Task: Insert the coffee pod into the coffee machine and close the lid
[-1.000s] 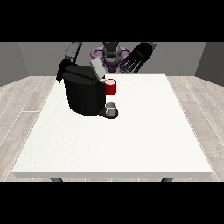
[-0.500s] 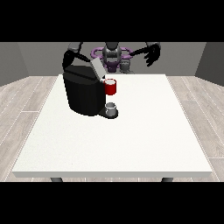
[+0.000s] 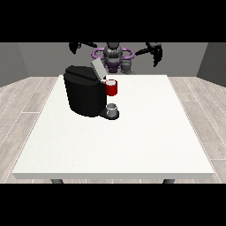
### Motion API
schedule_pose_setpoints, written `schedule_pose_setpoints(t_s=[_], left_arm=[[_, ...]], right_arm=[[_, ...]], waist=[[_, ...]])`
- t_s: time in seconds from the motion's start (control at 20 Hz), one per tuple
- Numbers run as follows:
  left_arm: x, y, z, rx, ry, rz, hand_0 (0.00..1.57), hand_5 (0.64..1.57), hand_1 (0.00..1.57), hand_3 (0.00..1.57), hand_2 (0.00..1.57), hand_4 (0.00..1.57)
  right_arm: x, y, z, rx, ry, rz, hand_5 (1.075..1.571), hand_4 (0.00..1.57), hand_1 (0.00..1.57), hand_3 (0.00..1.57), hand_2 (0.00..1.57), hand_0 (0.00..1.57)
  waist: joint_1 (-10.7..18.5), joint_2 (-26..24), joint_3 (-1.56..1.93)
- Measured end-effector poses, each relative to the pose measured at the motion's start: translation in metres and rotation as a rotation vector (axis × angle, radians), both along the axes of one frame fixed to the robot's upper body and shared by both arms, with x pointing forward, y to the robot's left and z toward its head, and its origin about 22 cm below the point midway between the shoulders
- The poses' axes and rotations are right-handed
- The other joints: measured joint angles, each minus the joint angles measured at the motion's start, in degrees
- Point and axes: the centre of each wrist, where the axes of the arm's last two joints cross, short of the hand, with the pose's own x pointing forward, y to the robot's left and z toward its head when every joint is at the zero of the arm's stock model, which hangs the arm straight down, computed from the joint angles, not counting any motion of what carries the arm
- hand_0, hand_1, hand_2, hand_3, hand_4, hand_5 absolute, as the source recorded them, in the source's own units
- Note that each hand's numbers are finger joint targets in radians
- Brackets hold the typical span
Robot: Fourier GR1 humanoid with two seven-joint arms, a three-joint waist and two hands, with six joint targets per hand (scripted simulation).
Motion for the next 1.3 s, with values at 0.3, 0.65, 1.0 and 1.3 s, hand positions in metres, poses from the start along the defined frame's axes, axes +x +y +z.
schedule_pose_setpoints(t_s=[0.3, 0.65, 1.0, 1.3], left_arm=[[-0.005, -0.005, 0.007, -0.05, -0.014, 0.002, 0.0, 1.571, 0.0, 0.0, 0.0, 0.38], [-0.008, -0.016, 0.024, -0.078, -0.072, -0.027, 0.0, 1.571, 0.0, 0.0, 0.0, 0.38], [-0.017, -0.014, 0.042, -0.066, -0.13, -0.009, 0.0, 1.571, 0.0, 0.0, 0.0, 0.28], [-0.028, -0.003, 0.061, -0.08, -0.191, 0.005, 0.0, 1.571, 0.0, 0.0, 0.0, 0.37]], right_arm=[[0.016, -0.018, 0.018, -0.016, -0.024, -0.021, 1.571, 0.0, 0.0, 0.0, 0.0, 0.0], [0.043, -0.031, 0.035, 0.066, -0.008, -0.058, 1.571, 0.09, 0.0, 0.0, 0.0, 0.0], [0.06, -0.029, 0.043, 0.141, 0.009, -0.045, 1.571, 0.06, 0.0, 0.0, 0.0, 0.0], [0.075, -0.017, 0.052, 0.131, 0.0, -0.013, 1.571, 0.0, 0.0, 0.0, 0.0, 0.0]], waist=[[2.9, 1.9, 0.02], [6.5, 5.6, 0.02], [6.4, 9.8, 0.03], [6.2, 13.0, 0.01]])
